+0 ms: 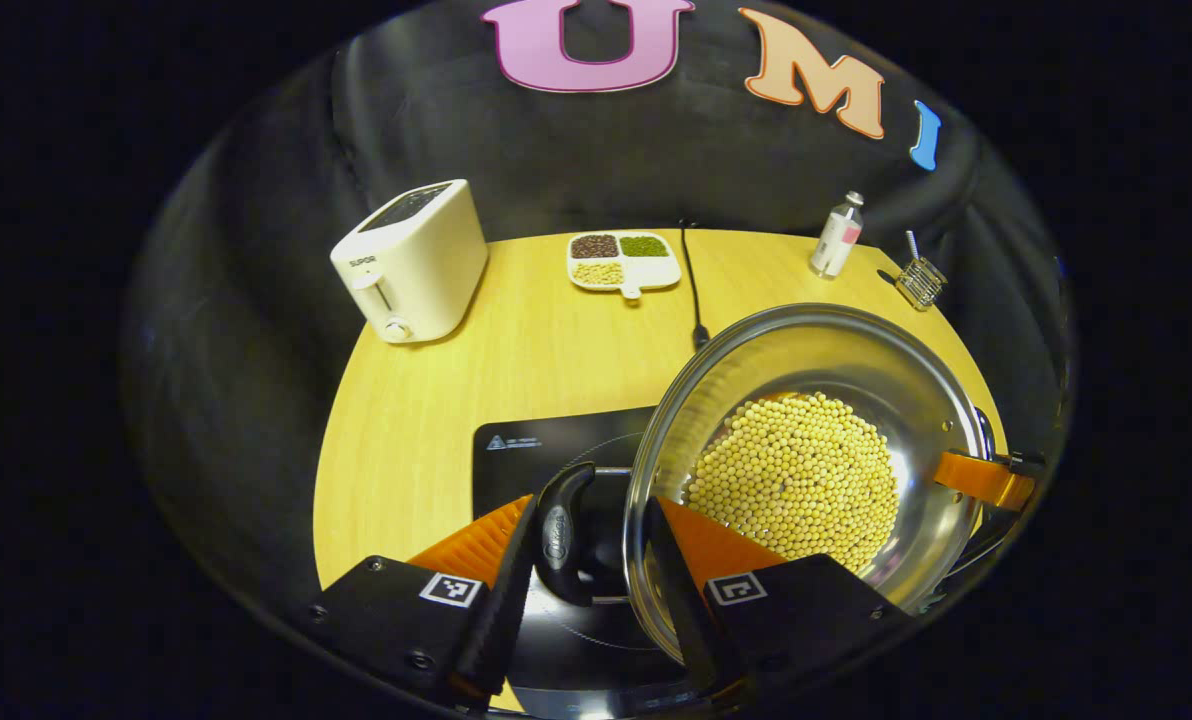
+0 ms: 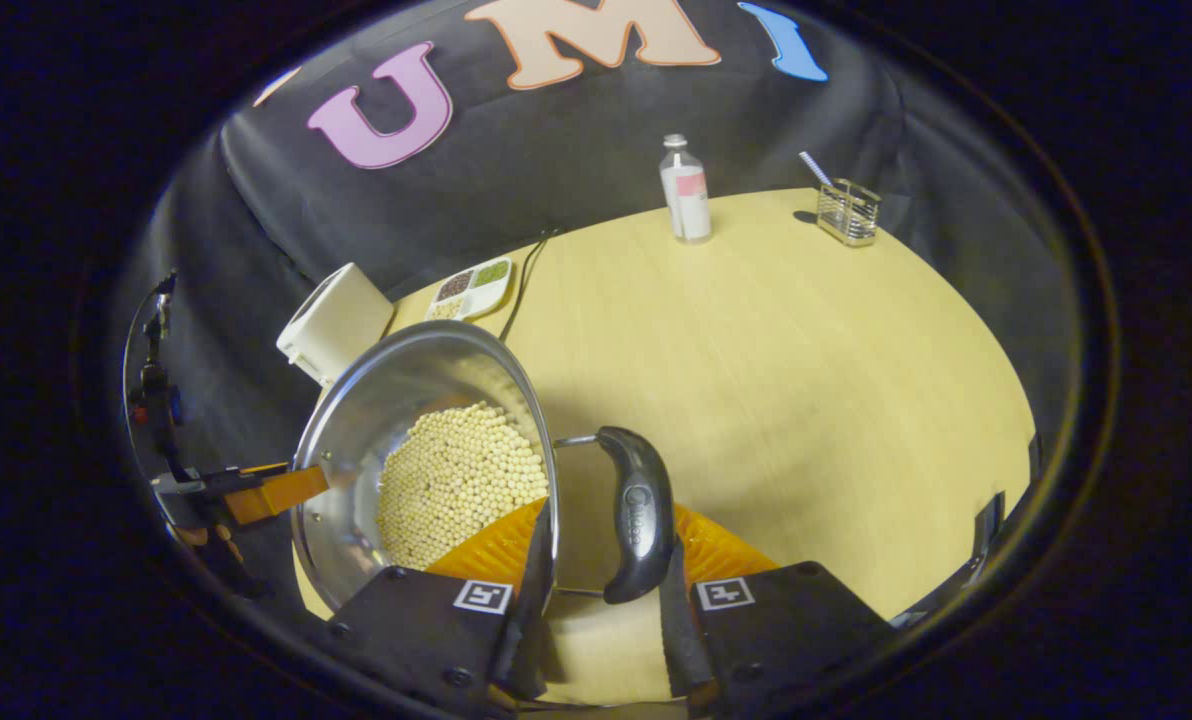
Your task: First push the handle of the pot to place it horizontally, then grasp the pot with both hands and set it on the induction cooktop.
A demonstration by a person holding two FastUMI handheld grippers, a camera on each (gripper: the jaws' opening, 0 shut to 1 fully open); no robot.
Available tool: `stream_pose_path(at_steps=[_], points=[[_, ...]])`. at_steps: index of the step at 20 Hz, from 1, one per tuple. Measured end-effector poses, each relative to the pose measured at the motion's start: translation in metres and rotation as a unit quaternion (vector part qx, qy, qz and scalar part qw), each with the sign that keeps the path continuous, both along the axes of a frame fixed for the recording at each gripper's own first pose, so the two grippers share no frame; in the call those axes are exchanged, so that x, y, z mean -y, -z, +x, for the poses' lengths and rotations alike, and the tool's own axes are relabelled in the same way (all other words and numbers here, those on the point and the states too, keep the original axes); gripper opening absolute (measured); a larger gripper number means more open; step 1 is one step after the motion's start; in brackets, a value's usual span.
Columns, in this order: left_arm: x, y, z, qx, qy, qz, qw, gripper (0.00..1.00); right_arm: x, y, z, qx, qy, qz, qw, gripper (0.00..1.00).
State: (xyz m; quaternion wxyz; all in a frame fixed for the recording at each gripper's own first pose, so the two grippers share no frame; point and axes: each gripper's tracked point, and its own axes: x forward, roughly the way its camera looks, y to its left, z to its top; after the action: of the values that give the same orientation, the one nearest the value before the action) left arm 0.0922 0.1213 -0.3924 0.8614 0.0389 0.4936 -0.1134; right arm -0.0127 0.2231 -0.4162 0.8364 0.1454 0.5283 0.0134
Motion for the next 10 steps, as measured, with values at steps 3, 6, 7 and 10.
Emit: stream_pose_path(at_steps=[3, 6, 7, 10], points=[[-0.023, 0.002, 0.003, -0.002, -0.006, 0.006, 1.000, 0.67, -0.024, 0.004, 0.001, -0.003, -0.005, 0.007, 1.000, 0.52], [-0.043, 0.004, 0.007, -0.003, -0.008, 0.014, 1.000, 0.69, -0.044, 0.008, 0.003, -0.008, -0.010, 0.014, 1.000, 0.46], [-0.049, 0.005, 0.008, -0.003, -0.009, 0.017, 1.000, 0.67, -0.051, 0.010, 0.003, -0.010, -0.012, 0.016, 1.000, 0.52], [-0.065, 0.005, 0.011, -0.005, -0.013, 0.023, 1.000, 0.67, -0.068, 0.013, 0.005, -0.016, -0.017, 0.023, 0.999, 0.46]])
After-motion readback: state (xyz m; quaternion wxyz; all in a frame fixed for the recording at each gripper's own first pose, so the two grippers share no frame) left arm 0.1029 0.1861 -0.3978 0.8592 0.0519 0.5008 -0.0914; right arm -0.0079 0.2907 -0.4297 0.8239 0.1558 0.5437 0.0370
